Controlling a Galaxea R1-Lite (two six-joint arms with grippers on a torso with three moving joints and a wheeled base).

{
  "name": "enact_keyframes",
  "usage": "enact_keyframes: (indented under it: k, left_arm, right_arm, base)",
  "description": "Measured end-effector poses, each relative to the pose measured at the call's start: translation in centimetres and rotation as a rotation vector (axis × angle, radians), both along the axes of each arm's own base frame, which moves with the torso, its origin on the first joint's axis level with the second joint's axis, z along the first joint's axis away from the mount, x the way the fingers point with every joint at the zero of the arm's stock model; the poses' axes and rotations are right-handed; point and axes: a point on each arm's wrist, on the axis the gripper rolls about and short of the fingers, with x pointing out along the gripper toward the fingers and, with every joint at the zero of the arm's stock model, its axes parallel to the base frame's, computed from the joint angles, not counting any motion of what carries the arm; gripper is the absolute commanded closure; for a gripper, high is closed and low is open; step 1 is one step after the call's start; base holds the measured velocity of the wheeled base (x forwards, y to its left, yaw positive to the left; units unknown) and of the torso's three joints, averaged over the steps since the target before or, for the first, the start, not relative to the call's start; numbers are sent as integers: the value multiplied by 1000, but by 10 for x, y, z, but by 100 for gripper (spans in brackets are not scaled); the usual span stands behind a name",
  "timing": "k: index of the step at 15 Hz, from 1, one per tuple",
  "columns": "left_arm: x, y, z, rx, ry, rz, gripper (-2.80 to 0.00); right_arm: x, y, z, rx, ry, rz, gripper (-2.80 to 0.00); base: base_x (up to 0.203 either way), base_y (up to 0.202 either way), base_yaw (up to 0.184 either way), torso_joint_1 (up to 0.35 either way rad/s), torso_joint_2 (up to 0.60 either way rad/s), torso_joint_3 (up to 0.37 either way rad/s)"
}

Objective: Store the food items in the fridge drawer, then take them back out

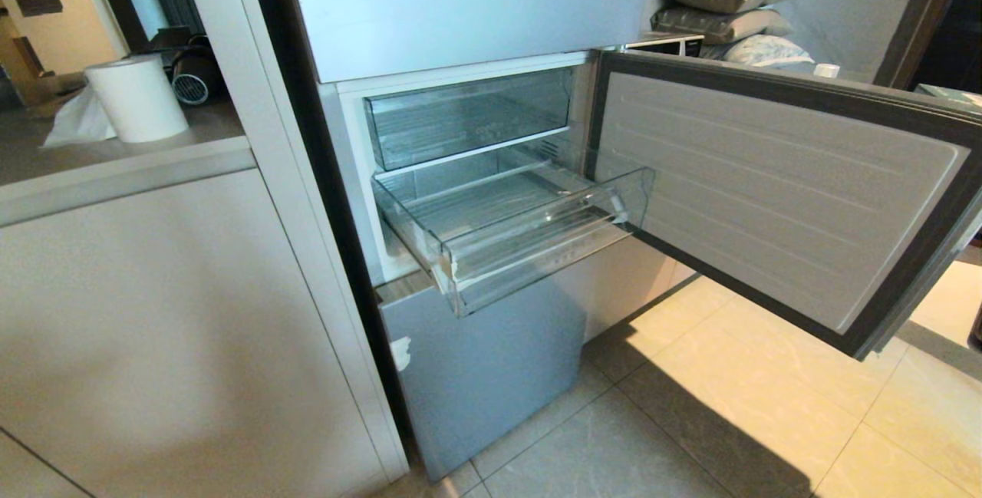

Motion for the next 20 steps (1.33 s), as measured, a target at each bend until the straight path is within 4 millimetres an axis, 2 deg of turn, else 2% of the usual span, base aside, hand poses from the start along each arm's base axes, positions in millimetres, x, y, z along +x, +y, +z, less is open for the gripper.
enact_keyframes:
  k: [7, 9, 12, 14, 16, 18, 20]
  left_arm:
    - [0, 0, 0, 0, 0, 0, 0]
    - [0, 0, 0, 0, 0, 0, 0]
    - [0, 0, 0, 0, 0, 0, 0]
    - [0, 0, 0, 0, 0, 0, 0]
    - [0, 0, 0, 0, 0, 0, 0]
    - [0, 0, 0, 0, 0, 0, 0]
    - [0, 0, 0, 0, 0, 0, 0]
  right_arm:
    - [-2, 1, 6, -6, -6, 1, 0]
    - [-10, 2, 19, -18, -14, -13, 0]
    - [-31, 16, 60, -46, -25, -43, 0]
    - [-51, 34, 93, -71, -36, -65, 0]
    - [-73, 62, 128, -104, -49, -81, 0]
    - [-94, 103, 161, -136, -62, -78, 0]
    - [-112, 151, 184, -167, -77, -49, 0]
  base:
    - [0, 0, 0, 0, 0, 0]
    - [0, 0, 0, 0, 0, 0]
    - [0, 0, 0, 0, 0, 0]
    - [0, 0, 0, 0, 0, 0]
    - [0, 0, 0, 0, 0, 0]
    - [0, 0, 0, 0, 0, 0]
    - [0, 0, 0, 0, 0, 0]
